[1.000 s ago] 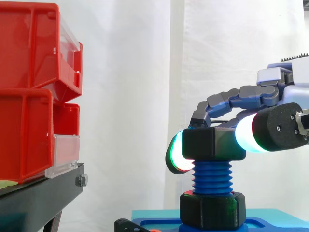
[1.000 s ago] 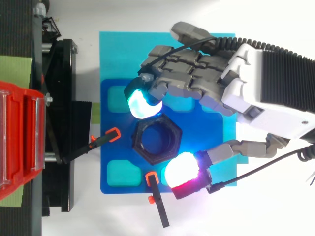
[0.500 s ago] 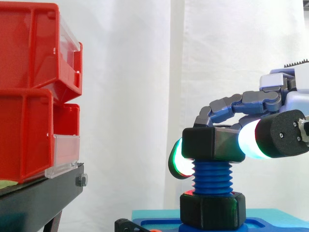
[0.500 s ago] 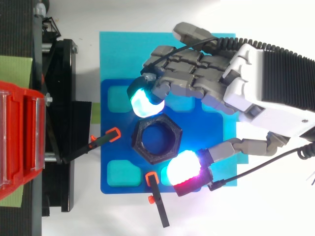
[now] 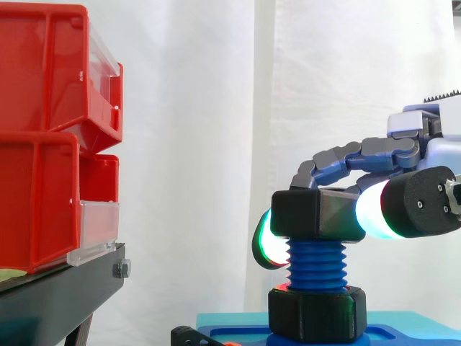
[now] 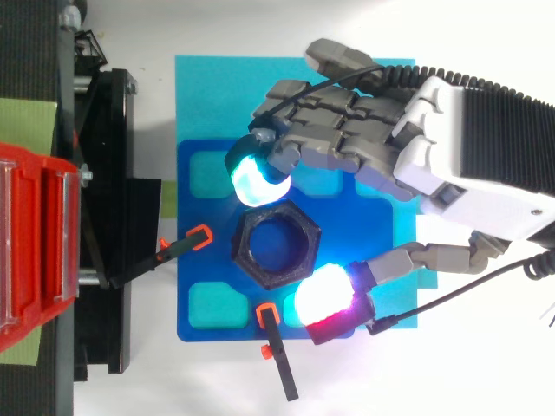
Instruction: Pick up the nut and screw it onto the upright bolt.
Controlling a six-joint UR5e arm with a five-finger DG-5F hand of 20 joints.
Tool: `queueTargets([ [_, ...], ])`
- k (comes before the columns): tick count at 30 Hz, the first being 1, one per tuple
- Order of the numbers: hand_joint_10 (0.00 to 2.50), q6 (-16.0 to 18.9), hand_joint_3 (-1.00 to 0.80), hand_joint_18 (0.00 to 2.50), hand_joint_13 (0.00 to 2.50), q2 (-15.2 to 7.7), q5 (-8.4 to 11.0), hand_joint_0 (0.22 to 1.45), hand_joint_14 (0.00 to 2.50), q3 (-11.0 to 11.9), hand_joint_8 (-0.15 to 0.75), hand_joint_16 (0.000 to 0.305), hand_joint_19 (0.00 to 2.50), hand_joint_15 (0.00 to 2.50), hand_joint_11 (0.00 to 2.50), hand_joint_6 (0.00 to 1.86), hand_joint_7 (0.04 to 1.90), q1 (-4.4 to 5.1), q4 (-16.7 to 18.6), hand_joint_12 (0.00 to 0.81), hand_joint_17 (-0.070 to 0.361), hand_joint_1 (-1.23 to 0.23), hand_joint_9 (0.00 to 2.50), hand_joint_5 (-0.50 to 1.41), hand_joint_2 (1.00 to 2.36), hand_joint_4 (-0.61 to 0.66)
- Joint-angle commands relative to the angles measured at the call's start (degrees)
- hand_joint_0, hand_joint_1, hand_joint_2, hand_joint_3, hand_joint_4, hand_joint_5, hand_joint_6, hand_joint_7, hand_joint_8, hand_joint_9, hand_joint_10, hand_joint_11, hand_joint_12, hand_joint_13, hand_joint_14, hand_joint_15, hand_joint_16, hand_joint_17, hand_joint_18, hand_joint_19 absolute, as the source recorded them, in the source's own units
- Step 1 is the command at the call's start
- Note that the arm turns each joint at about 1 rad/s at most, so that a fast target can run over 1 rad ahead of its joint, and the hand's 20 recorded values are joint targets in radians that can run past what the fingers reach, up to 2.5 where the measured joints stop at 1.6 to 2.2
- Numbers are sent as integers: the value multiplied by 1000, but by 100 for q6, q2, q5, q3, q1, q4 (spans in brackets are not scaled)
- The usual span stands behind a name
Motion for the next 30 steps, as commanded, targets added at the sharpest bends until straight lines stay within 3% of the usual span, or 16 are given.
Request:
queueTargets([
  [1,0,0,-500,111,361,6,-1,451,0,4,308,49,0,0,0,503,923,-2,8,374,111,-609,500,-197,1000,291],
  [14,0,0,-500,0,195,6,-97,355,0,4,302,64,0,0,0,501,626,-19,43,422,145,-447,303,-242,1000,235],
  [20,0,0,-500,0,164,15,-106,349,0,4,290,66,0,0,0,501,593,-46,43,427,148,-397,237,-249,1000,227],
  [30,0,-62,-500,0,55,15,-308,362,0,135,271,66,0,0,0,501,602,-90,105,420,149,-140,126,-258,1000,179],
])
